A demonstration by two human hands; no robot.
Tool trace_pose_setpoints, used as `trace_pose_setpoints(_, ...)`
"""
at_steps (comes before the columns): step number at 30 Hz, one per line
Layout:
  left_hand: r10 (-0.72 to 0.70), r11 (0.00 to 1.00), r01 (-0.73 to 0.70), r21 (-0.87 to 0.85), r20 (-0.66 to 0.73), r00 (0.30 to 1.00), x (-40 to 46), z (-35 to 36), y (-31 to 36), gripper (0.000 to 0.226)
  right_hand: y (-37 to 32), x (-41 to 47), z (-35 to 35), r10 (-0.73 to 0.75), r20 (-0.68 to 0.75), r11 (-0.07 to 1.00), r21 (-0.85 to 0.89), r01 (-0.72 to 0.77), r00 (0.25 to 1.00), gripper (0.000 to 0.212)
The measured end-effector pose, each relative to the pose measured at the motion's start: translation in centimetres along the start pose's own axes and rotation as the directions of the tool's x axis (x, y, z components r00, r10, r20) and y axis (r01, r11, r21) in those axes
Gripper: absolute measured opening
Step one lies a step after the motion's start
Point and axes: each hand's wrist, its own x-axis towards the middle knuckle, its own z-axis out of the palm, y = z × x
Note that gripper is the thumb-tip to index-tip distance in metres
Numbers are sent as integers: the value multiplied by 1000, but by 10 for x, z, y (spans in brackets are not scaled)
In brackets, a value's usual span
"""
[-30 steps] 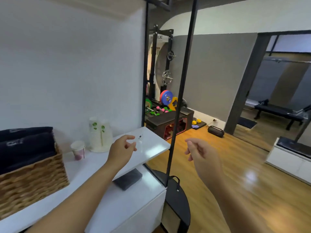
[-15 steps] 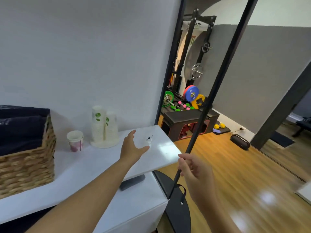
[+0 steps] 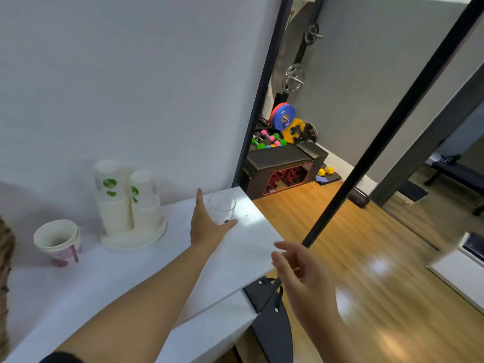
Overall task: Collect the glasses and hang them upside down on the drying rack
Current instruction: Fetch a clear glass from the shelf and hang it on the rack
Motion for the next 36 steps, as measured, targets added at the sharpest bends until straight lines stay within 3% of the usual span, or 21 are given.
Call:
trace_pose_setpoints(10,27,1000,-28,13,52,998,23,17,-11,129,-4,35,30,12,22,1000,-27,-11,1000,17)
trace_pose_setpoints(16,25,996,-30,82,55,998,25,12,-11,113,-8,52,36,-10,25,999,-34,11,1000,25)
trace_pose_setpoints(22,109,992,-111,59,36,993,13,-5,8,94,-15,61,35,-41,8,999,-28,41,999,27)
trace_pose_setpoints(30,235,971,-234,40,0,972,-30,-45,55,89,-34,45,12,-123,-6,992,19,123,992,25)
trace_pose_setpoints(36,276,959,-272,76,-58,959,-105,-86,80,93,-58,10,-15,-185,71,982,58,181,980,28)
